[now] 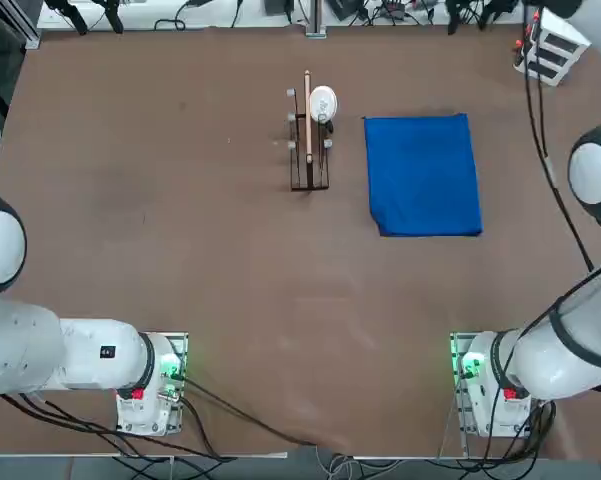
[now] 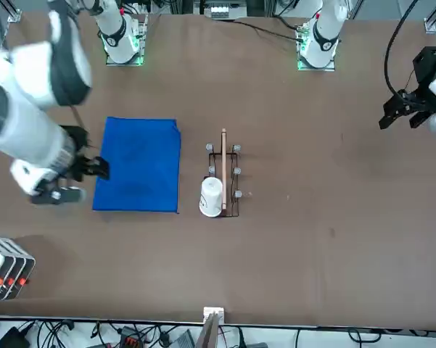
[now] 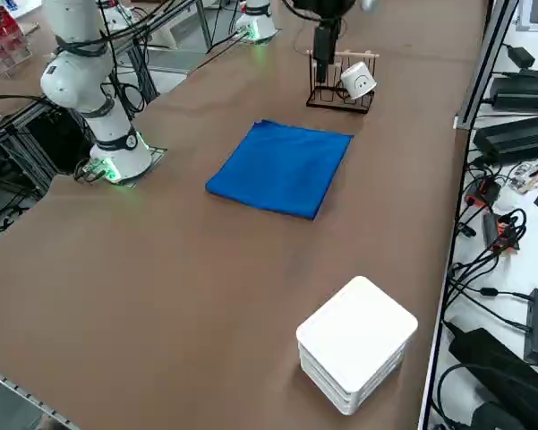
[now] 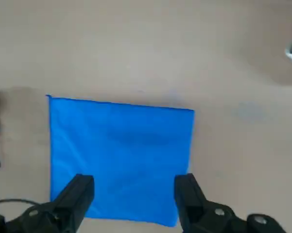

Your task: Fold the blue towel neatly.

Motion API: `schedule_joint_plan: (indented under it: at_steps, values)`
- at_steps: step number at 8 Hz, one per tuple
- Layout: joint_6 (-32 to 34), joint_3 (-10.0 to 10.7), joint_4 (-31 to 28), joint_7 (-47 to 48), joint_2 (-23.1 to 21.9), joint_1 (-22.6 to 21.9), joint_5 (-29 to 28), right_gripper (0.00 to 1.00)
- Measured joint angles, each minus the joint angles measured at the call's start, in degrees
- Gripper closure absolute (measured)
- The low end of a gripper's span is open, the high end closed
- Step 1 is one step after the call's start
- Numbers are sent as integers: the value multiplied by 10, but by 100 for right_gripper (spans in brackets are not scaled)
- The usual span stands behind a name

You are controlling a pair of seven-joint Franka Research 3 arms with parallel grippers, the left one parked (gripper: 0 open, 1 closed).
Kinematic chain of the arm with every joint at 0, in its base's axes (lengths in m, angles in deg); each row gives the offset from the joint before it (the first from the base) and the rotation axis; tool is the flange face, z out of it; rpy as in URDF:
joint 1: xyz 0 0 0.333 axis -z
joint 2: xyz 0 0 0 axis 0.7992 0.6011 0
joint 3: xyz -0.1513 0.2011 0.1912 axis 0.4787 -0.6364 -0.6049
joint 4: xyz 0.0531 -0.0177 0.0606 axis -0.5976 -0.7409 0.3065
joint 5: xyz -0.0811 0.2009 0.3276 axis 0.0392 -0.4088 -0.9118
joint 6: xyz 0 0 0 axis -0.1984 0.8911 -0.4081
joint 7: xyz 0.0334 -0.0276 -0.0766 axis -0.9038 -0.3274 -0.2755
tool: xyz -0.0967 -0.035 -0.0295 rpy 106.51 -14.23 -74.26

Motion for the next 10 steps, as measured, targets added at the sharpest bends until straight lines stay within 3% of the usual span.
schedule_joint_plan:
  at_steps: [7,10]
  values:
    - [74,10,-19,-12,-97,84,3,0]
    - [64,10,-100,-12,-167,98,1,0]
